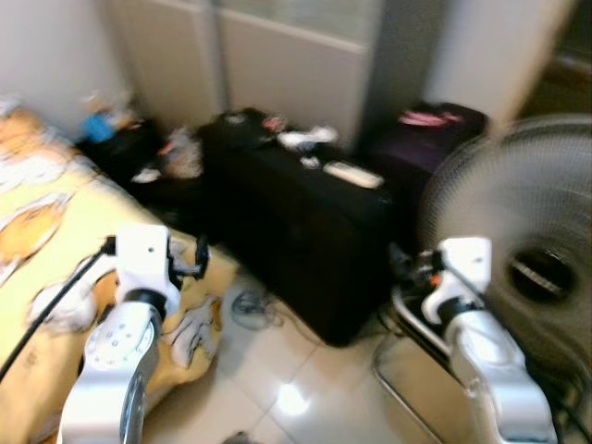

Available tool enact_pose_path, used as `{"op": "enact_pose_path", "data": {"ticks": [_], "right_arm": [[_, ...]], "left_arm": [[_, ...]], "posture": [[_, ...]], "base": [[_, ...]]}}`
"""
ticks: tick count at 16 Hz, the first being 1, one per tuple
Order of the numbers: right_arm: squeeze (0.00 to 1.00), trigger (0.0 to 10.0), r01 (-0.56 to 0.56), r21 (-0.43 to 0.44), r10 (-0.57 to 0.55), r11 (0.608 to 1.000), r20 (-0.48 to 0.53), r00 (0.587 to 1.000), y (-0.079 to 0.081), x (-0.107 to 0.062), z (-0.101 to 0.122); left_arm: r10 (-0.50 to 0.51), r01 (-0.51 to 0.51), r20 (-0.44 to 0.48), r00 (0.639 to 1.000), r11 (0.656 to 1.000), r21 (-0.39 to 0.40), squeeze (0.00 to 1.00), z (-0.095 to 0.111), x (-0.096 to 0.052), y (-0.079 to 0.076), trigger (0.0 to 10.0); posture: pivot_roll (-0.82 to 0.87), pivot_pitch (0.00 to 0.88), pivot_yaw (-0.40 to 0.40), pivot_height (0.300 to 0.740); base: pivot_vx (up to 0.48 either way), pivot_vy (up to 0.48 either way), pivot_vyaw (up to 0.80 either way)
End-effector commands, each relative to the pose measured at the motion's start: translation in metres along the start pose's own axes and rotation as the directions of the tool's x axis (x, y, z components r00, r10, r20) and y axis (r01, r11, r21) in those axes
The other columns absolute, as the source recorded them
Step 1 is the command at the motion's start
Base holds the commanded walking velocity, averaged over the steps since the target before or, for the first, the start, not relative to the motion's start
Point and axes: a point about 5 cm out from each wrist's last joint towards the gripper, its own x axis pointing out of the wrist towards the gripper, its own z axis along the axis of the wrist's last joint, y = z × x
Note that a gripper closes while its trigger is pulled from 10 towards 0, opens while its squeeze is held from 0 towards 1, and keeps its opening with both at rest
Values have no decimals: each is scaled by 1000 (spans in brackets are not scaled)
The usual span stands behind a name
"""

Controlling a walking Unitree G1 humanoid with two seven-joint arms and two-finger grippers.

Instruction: Clean up the room

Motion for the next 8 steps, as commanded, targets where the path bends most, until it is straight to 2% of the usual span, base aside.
{"op": "enact_pose_path", "data": {"ticks": [1,2,3,6,8], "right_arm": [[1000,10000,-27,30,27,999,12,1000,7,-3,4],[1000,10000,-33,47,32,998,22,999,10,1,7],[1000,10000,-29,35,29,999,3,1000,10,4,2],[1000,10000,-50,18,49,999,30,998,26,14,12],[1000,10000,-79,52,77,996,37,996,32,19,15]], "left_arm": [[16,-16,-6,1000,998,56,0,0,-1,5,10000],[7,-7,-14,1000,1000,-2,0,0,0,4,10000],[-35,36,-17,999,996,78,0,0,5,-5,10000],[-32,30,29,999,997,73,0,13,13,-3,10000],[-46,44,35,998,997,64,0,15,18,-5,10000]], "posture": [[-87,0,-1,740],[-77,0,5,740],[-81,0,4,740],[-86,0,23,740],[-90,0,41,740]], "base": [[0,0,800],[0,0,800],[0,0,800],[0,0,800],[0,0,800]]}}
